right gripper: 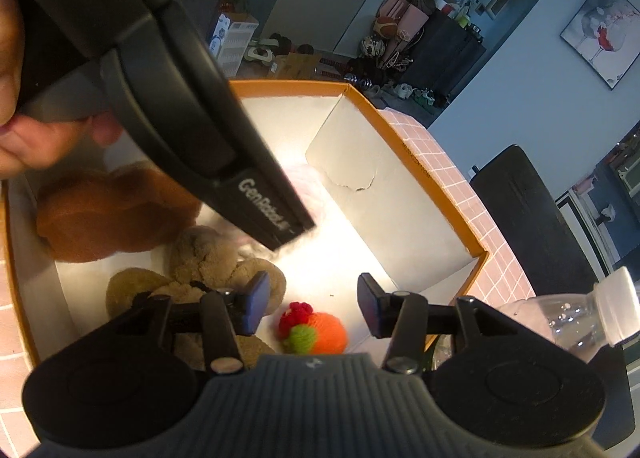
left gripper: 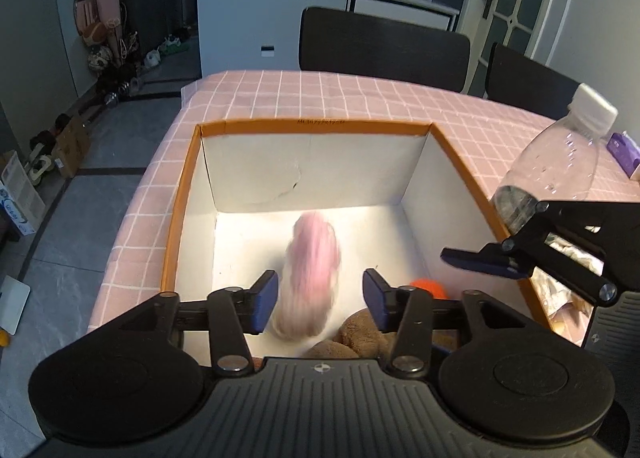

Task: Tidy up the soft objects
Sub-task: 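Carry the pink crocheted item over the orange box and release it inside, then withdraw both tools from the box toward the cloths on the table, then grasp the yellow cloth with the left tool while the right tool approaches the cream mitt, then grasp the cream mitt with the right tool while the left tool holds the yellow cloth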

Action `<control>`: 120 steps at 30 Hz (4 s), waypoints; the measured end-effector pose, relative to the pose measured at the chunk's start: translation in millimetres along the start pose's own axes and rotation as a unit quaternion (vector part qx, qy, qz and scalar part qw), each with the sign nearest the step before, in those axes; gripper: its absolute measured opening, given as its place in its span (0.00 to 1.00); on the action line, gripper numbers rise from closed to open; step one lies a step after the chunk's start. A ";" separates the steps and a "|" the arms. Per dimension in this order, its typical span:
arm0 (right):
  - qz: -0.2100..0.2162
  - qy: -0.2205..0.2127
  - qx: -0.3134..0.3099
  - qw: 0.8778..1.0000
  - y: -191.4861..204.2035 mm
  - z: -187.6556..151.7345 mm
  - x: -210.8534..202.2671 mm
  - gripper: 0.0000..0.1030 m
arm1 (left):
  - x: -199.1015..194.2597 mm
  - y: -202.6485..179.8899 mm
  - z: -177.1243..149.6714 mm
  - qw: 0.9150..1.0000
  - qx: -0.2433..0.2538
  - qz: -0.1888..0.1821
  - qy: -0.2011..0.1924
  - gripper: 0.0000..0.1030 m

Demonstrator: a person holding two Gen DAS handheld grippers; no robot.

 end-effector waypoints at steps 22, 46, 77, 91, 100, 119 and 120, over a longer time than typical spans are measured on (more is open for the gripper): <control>-0.041 -0.123 0.100 0.987 7.6 -40.8 -119.9 0.61 | -101.9 -51.7 -9.6 0.984 0.039 -0.050 -0.169 0.59; -0.180 -0.159 0.412 0.879 -34.4 -232.7 -197.6 0.72 | -101.5 -190.0 -71.5 0.962 0.056 -0.135 -0.230 0.52; -0.143 -0.119 0.446 0.875 -82.6 -293.6 -117.1 0.84 | 48.6 -212.7 -114.8 0.994 0.072 0.031 -0.081 0.82; -0.125 -0.152 0.416 0.888 -89.2 -252.3 -114.0 0.84 | 33.4 -200.4 -110.5 0.994 0.049 0.012 -0.093 0.07; -0.154 -0.175 0.421 0.877 -125.9 -234.1 -117.3 0.90 | -24.9 -208.0 -72.6 0.984 0.015 -0.027 -0.178 0.06; -0.105 -0.114 0.414 0.897 -134.6 -230.7 -55.2 0.16 | -17.6 -203.8 -60.5 0.984 0.001 -0.026 -0.174 0.07; -0.106 -0.116 0.414 0.896 -133.9 -230.7 -57.2 0.11 | -17.9 -203.4 -61.2 0.985 0.001 -0.026 -0.173 0.07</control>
Point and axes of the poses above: each gripper's, at about its wrist camera, not at the fingertips, and x roughly the way its jaws point, y to its left, z to its top, the point moved 8 cm from there along x, roughly the way its jaws point, and after that the axes turned 5 degrees about z, right-handed, at the moved point
